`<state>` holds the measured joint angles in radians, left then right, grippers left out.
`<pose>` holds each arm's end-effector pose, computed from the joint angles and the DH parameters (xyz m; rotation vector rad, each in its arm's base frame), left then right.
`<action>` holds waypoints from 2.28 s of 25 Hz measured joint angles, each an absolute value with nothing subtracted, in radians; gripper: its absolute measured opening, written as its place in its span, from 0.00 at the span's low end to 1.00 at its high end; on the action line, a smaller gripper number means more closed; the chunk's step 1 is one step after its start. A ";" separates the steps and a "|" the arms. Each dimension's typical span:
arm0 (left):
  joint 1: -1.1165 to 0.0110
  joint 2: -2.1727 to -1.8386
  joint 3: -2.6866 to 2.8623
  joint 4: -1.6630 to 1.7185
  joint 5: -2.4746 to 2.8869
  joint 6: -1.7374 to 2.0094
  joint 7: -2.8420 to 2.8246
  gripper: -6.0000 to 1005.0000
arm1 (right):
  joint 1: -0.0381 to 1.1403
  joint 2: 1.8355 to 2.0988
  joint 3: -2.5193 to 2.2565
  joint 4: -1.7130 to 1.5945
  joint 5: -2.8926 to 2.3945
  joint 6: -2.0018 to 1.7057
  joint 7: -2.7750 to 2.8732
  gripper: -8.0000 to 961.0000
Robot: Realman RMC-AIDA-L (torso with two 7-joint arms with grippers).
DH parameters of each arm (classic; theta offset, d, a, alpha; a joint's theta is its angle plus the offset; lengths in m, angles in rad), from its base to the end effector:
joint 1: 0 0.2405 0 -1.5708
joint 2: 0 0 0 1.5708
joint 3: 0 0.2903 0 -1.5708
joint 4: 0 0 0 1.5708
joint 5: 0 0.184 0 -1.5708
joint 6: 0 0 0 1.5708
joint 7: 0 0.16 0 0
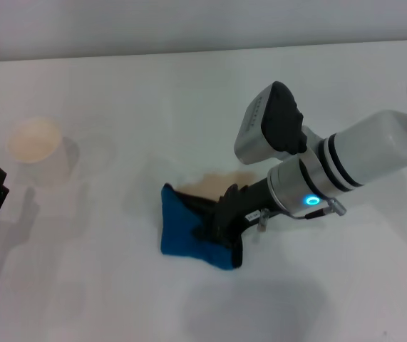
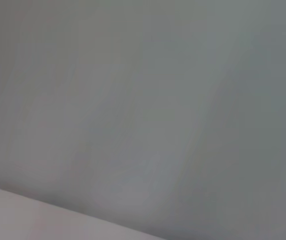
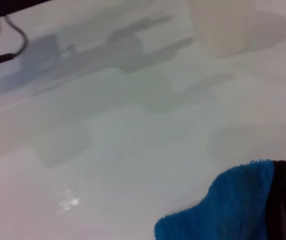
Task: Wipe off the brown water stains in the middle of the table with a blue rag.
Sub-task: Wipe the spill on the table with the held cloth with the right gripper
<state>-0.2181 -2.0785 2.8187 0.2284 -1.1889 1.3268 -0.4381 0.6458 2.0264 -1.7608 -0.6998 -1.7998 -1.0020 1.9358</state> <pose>-0.3583 0.2540 -0.0482 -1.5980 -0.8872 -0.9247 0.2412 0.3359 -0.1282 -2.9437 0.7164 -0.0560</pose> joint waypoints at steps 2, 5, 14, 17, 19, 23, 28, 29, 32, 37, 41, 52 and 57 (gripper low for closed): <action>-0.219 -2.079 2.818 0.228 -1.189 1.327 -0.438 0.78 | 0.648 2.025 -1.761 -0.695 -1.799 -0.971 1.936 0.10; -0.219 -2.079 2.818 0.227 -1.189 1.327 -0.439 0.78 | 0.653 2.020 -1.759 -0.681 -1.798 -0.926 1.936 0.11; -0.219 -2.079 2.818 0.225 -1.189 1.328 -0.439 0.78 | 0.656 2.008 -1.700 -0.637 -1.833 -0.816 1.939 0.11; -0.219 -2.079 2.818 0.225 -1.189 1.333 -0.439 0.78 | 0.649 2.007 -1.616 -0.631 -1.905 -0.810 1.941 0.12; -0.217 -2.079 2.818 0.225 -1.189 1.341 -0.439 0.78 | 0.645 2.006 -1.557 -0.623 -1.944 -0.803 1.941 0.12; -0.213 -2.079 2.818 0.225 -1.189 1.351 -0.439 0.78 | 0.641 2.003 -1.455 -0.591 -2.001 -0.775 1.939 0.12; -0.212 -2.079 2.818 0.225 -1.188 1.353 -0.439 0.78 | 0.641 2.008 -1.436 -0.578 -2.001 -0.790 1.938 0.13; -0.212 -2.079 2.818 0.225 -1.188 1.353 -0.439 0.78 | 0.641 2.011 -1.444 -0.578 -1.997 -0.806 1.938 0.13; -0.215 -2.079 2.818 0.225 -1.186 1.353 -0.439 0.78 | 0.649 2.020 -1.504 -0.582 -1.952 -0.843 1.941 0.13; -0.212 -2.079 2.818 0.226 -1.186 1.354 -0.439 0.78 | 0.659 2.025 -1.739 -0.607 -1.765 -0.861 1.939 0.13; -0.210 -2.079 2.818 0.226 -1.187 1.355 -0.439 0.78 | 0.657 2.027 -1.864 -0.649 -1.680 -0.891 1.938 0.14; -0.209 -2.079 2.818 0.226 -1.187 1.355 -0.463 0.78 | 0.618 2.030 -2.049 -0.747 -1.559 -0.899 1.909 0.14; -0.212 -2.079 2.818 0.225 -1.187 1.355 -0.464 0.78 | 0.616 2.030 -2.084 -0.757 -1.521 -0.788 1.890 0.15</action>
<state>-0.2116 -2.0788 2.8179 0.2254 -1.1871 1.3546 -0.4637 0.6156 2.0296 -2.0842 -0.7569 -1.5209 -0.7882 1.8899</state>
